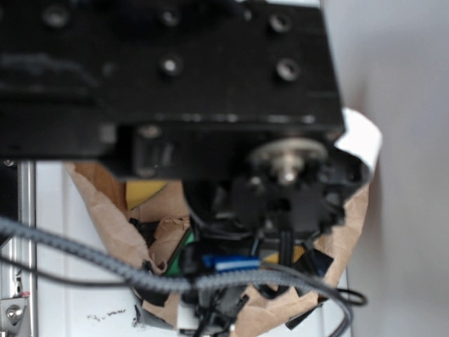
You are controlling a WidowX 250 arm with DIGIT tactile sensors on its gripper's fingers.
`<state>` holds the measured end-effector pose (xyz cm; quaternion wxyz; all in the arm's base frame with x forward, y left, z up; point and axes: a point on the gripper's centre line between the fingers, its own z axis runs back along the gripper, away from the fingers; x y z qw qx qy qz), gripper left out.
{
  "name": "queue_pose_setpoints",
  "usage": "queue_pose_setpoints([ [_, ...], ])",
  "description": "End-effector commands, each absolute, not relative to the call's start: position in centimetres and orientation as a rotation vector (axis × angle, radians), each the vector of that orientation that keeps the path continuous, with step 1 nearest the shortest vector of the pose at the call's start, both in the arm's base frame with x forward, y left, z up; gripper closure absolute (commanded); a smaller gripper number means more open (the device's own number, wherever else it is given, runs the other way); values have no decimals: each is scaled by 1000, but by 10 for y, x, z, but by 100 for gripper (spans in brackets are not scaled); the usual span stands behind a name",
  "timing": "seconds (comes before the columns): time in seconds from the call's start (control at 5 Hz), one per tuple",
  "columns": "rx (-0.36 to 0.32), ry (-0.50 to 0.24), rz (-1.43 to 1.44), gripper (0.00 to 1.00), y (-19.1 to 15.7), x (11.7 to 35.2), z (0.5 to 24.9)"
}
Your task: Grab the blue block.
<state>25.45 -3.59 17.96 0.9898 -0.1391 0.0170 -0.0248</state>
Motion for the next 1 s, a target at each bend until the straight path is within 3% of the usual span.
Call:
queue_pose_setpoints([
  [0.0,-277,-26,-79,0,-44,257,194],
  [0.2,-350,-7,-322,0,-24,271,174],
  [0.6,-400,-58,-497,0,2,295,157],
  [0.8,-387,-225,-647,0,15,281,158],
])
